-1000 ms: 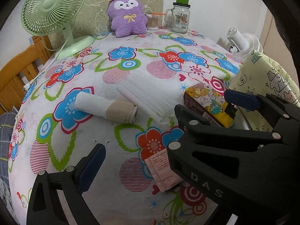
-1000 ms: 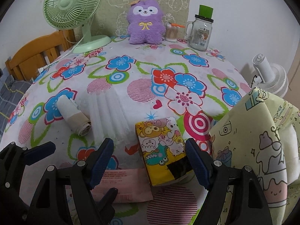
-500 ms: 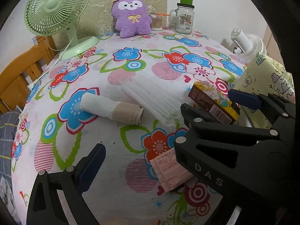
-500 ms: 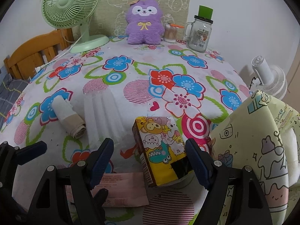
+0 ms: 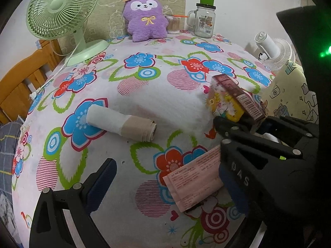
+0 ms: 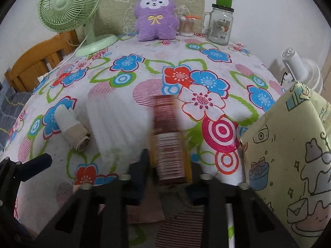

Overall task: Organize soft objects
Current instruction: 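Grasp the pink packet with the left tool while the right tool holds the brown box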

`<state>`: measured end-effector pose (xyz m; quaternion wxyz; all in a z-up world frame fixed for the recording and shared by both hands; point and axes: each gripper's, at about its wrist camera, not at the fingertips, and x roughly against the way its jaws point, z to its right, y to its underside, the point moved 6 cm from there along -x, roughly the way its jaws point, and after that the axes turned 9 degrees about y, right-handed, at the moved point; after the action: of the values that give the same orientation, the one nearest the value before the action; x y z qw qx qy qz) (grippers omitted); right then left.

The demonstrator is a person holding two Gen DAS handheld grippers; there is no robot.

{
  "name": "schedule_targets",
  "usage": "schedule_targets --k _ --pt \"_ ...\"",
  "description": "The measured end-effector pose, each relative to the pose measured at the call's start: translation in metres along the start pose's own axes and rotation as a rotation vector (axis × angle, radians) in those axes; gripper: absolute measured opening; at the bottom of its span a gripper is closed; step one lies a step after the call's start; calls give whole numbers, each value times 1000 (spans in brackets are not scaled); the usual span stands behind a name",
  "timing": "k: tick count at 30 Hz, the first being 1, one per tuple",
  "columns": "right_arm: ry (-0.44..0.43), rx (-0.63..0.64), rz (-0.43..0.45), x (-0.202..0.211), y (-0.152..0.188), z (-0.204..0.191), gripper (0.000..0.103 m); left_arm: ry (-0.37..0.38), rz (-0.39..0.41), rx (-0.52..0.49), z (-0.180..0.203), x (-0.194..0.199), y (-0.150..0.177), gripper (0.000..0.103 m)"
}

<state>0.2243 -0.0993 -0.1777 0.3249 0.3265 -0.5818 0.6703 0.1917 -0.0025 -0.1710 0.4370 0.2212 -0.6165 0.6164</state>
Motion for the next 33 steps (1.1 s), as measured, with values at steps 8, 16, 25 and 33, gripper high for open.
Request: schedule_targets --k 8,16,25,33 --pt "-6 10 2 12 12 0 25 1 7 0 4 7 10 99" --pt "-14 22 -7 26 24 -1 25 27 14 -48 17 13 20 99" --pt "-12 -18 -20 27 34 8 25 89 7 -113 32 6 21 91" --pt "1 -23 -14 26 33 8 25 89 6 -133 32 -3 18 88"
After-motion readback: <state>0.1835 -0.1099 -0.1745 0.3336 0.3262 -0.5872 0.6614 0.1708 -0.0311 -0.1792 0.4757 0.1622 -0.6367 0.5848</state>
